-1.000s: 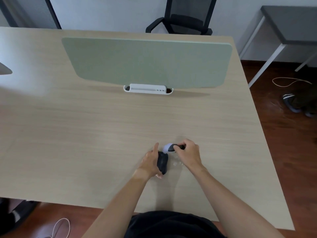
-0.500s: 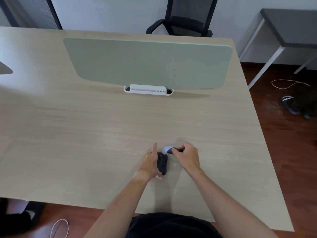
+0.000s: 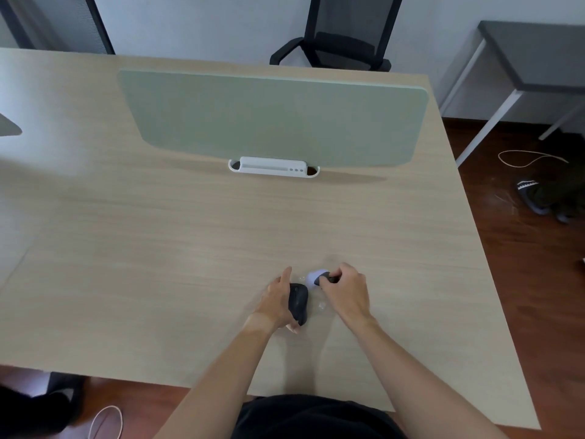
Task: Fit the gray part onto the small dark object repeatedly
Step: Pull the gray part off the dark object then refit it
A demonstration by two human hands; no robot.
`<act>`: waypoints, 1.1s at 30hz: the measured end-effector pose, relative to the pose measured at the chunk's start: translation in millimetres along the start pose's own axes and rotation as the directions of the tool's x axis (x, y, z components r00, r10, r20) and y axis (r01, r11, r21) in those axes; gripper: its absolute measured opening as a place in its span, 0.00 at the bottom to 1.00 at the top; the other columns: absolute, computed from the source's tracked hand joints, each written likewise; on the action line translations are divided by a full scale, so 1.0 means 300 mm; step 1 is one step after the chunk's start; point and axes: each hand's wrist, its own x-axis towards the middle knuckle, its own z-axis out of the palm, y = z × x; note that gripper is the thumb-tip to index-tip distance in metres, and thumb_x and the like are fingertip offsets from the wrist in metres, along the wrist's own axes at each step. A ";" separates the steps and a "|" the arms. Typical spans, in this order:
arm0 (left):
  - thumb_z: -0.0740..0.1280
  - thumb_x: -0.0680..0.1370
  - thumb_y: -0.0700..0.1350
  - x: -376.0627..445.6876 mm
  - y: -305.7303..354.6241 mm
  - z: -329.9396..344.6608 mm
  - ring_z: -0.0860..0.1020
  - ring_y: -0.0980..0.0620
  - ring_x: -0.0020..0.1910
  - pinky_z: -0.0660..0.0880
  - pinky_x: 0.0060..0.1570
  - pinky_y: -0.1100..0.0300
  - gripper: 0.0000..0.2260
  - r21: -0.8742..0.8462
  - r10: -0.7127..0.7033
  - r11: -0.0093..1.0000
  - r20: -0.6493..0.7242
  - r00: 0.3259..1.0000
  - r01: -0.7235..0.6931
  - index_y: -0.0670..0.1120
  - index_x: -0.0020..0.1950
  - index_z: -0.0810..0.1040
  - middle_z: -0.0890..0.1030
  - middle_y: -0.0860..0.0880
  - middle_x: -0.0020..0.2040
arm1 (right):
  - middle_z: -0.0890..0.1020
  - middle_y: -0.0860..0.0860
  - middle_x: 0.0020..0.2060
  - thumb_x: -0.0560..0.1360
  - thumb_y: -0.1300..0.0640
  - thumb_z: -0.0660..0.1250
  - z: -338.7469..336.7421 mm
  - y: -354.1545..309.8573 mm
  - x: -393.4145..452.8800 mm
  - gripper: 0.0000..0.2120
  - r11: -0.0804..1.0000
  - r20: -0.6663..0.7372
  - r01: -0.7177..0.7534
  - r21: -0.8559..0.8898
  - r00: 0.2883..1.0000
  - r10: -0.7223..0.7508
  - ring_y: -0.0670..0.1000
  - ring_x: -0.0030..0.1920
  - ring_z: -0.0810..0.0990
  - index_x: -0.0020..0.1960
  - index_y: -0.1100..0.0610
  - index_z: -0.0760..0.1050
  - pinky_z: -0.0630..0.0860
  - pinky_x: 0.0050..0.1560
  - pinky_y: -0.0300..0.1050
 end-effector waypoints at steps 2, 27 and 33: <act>0.84 0.56 0.43 -0.001 -0.001 -0.002 0.65 0.44 0.72 0.70 0.65 0.52 0.60 0.002 0.000 1.000 -0.004 1.000 0.001 0.48 0.78 0.48 0.67 0.46 0.71 | 0.82 0.49 0.35 0.66 0.55 0.72 0.001 -0.001 -0.011 0.06 0.994 0.073 -0.001 0.106 0.997 -0.007 0.51 0.37 0.81 0.37 0.55 0.76 0.79 0.38 0.48; 0.82 0.57 0.44 -0.012 0.002 0.006 0.71 0.44 0.66 0.73 0.60 0.52 0.51 0.035 0.004 0.999 -0.029 1.000 -0.003 0.48 0.74 0.59 0.72 0.46 0.66 | 0.83 0.55 0.32 0.62 0.61 0.69 -0.005 0.025 -0.021 0.04 0.997 0.288 0.057 -0.054 0.957 -0.039 0.55 0.33 0.77 0.33 0.58 0.74 0.74 0.33 0.48; 0.81 0.56 0.44 -0.010 0.000 0.008 0.75 0.44 0.61 0.76 0.54 0.51 0.45 0.066 0.034 0.997 -0.029 0.999 -0.032 0.52 0.69 0.64 0.75 0.48 0.60 | 0.80 0.50 0.35 0.70 0.59 0.71 0.026 -0.021 -0.033 0.03 0.990 0.167 0.015 0.139 0.985 -0.038 0.49 0.36 0.77 0.41 0.58 0.77 0.74 0.37 0.40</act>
